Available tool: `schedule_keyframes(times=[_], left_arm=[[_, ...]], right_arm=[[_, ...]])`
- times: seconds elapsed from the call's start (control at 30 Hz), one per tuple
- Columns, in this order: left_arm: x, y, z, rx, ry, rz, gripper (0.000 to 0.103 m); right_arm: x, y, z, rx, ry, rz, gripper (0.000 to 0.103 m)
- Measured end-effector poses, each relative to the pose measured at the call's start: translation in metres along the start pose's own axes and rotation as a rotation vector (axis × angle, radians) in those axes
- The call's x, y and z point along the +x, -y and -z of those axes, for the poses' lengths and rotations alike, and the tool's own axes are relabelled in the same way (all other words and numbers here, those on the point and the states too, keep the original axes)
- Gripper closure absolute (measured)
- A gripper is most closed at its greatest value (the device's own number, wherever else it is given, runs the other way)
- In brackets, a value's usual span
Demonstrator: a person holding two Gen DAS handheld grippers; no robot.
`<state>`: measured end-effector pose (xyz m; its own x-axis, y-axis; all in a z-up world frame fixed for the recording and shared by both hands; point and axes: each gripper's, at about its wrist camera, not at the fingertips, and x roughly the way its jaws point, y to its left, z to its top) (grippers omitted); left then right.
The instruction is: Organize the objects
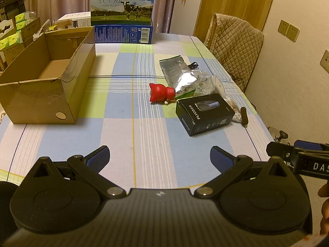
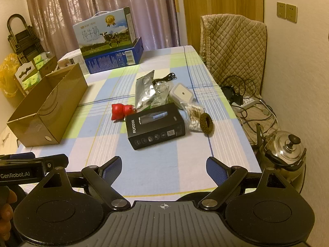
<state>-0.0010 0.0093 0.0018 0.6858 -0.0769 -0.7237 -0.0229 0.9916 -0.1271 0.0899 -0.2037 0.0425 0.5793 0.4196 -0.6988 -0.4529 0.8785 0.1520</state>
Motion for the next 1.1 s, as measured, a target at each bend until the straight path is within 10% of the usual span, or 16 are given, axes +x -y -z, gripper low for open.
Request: schedule_keyframes(times=[1.1], left_arm=[[0.0025,0.0047,-0.0050,0.005,-0.008,-0.008,0.001]], right_arm=[[0.0022,0.0015,-0.0020,-0.004,-0.005,-0.013,0.016]])
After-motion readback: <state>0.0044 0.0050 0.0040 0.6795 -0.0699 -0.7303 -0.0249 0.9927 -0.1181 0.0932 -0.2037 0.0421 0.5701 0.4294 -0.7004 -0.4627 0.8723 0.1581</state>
